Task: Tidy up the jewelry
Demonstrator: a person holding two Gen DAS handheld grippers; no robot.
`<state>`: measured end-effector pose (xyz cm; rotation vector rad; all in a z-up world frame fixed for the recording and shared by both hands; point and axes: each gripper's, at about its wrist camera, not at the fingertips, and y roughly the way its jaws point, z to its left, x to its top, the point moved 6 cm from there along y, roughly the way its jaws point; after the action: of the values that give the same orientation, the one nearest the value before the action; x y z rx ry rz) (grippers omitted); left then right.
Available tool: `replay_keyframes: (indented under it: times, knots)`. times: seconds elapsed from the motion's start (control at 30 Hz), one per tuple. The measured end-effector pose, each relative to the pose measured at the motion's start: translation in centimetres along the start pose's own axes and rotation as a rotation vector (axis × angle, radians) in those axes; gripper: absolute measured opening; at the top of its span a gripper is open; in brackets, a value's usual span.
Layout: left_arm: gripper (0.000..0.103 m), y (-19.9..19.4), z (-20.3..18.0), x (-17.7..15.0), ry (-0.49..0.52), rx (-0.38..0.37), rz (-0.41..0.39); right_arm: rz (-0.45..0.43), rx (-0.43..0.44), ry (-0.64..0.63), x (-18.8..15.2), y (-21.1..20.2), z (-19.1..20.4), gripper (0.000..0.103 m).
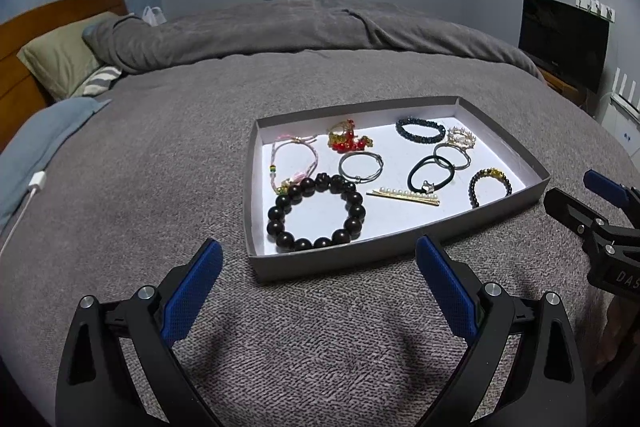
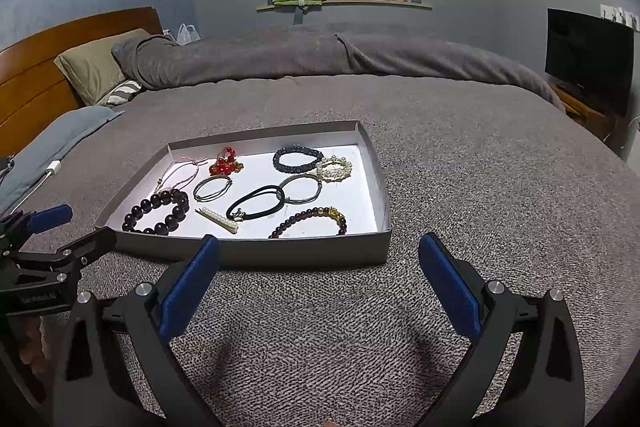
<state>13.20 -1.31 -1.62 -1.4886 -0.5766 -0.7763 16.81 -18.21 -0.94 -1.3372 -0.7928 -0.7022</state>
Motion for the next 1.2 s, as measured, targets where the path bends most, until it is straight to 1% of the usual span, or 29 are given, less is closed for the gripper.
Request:
replay_keyframes:
  times: [1.07, 1.2]
  knots:
    - [0.096, -0.06, -0.51, -0.18, 0.024, -0.006, -0.005, 0.014, -0.007, -0.002, -0.28, 0.32, -0.06, 0.098]
    - [0.096, -0.1, -0.68, -0.23, 0.03, -0.023, -0.009, 0.017, -0.009, 0.0, -0.34, 0.37, -0.12, 0.098]
